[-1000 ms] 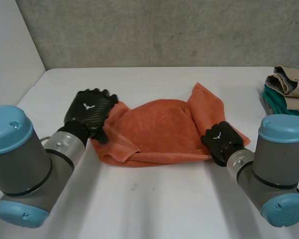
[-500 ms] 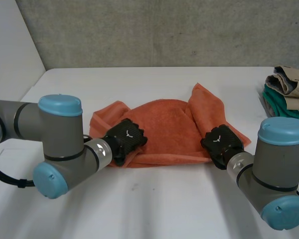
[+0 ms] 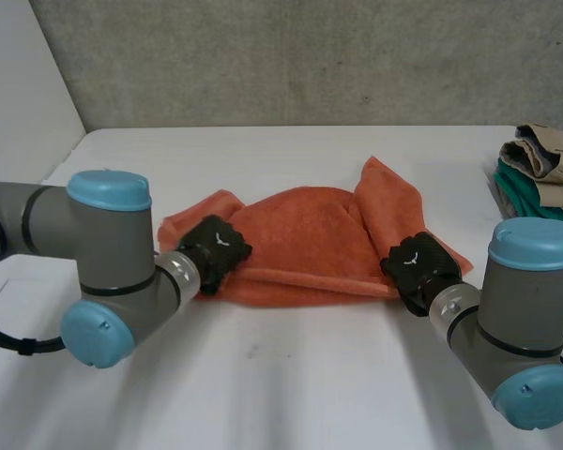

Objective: Fold the laundry.

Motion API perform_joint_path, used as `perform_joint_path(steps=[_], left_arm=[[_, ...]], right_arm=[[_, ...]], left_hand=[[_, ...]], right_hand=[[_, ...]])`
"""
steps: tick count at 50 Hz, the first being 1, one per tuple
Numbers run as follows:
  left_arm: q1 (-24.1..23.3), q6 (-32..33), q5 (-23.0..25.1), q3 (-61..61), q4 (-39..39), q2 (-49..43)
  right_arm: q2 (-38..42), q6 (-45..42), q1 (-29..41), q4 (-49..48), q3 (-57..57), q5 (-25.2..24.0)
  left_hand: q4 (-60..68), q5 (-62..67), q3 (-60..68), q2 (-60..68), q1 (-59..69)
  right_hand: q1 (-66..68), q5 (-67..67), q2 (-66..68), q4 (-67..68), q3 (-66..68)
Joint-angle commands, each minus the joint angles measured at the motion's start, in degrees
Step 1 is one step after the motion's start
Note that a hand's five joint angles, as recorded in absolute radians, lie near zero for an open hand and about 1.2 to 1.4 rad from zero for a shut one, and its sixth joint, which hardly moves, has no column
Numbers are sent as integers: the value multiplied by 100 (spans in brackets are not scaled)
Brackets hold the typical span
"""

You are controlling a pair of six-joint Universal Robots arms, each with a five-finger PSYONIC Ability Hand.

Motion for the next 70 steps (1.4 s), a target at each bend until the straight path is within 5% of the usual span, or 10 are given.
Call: perform_joint_path(steps=[1,9,12,18,22,25,30,35,50,70], left_arm=[[261,-943,-316,-515,196,798],[815,-2498,-307,-1323,679,1738],[930,-2745,-281,-1657,872,1861],[939,-2843,-255,-1992,1093,1897],[939,-2852,-263,-2045,1102,1958],[956,-2852,-263,-2054,1110,2108],[1070,-2887,-263,-2107,1110,2415],[1211,-2904,-263,-2159,1128,2635],[1492,-2852,-316,-2379,1769,2732],[1703,-2825,-395,-2423,2235,2653]], right_arm=[[-10,0,13,20,-35,10],[-2,44,-22,47,-132,10],[-37,429,-92,64,-184,10],[-387,2175,-241,82,-325,27],[-633,3309,-679,265,-316,10],[-775,3830,-891,599,-307,-69],[-924,4341,-1497,1512,-325,-857],[-916,3965,-1920,1839,-299,-1343],[-363,1162,-1912,1436,-500,-1264],[1044,351,-1833,1216,-1775,-1809]], left_hand=[[1031,1374,1157,1066,1908],[1014,1357,1140,1049,1892],[1014,1357,1140,1049,1892],[1014,1357,1140,1049,1892],[1014,1357,1140,1049,1892],[1031,1374,1157,1066,1908],[1081,1424,1207,1116,1959],[1081,1424,1207,1117,1959],[1165,1508,1291,1201,2043],[1233,1576,1359,1268,2110]], right_hand=[[2275,1311,1245,1194,1232],[2275,1311,1245,1194,1232],[1342,378,312,261,299],[-2822,-3786,-3852,-3903,-3865],[-4410,-5374,-5440,-5491,-5453],[-4725,-5689,-5755,-5806,-5768],[-4725,-5689,-5755,-5806,-5768],[-4230,-5194,-5260,-5311,-5273],[-3102,-4066,-4132,-4183,-4145],[-1874,-2838,-2904,-2955,-2917]])
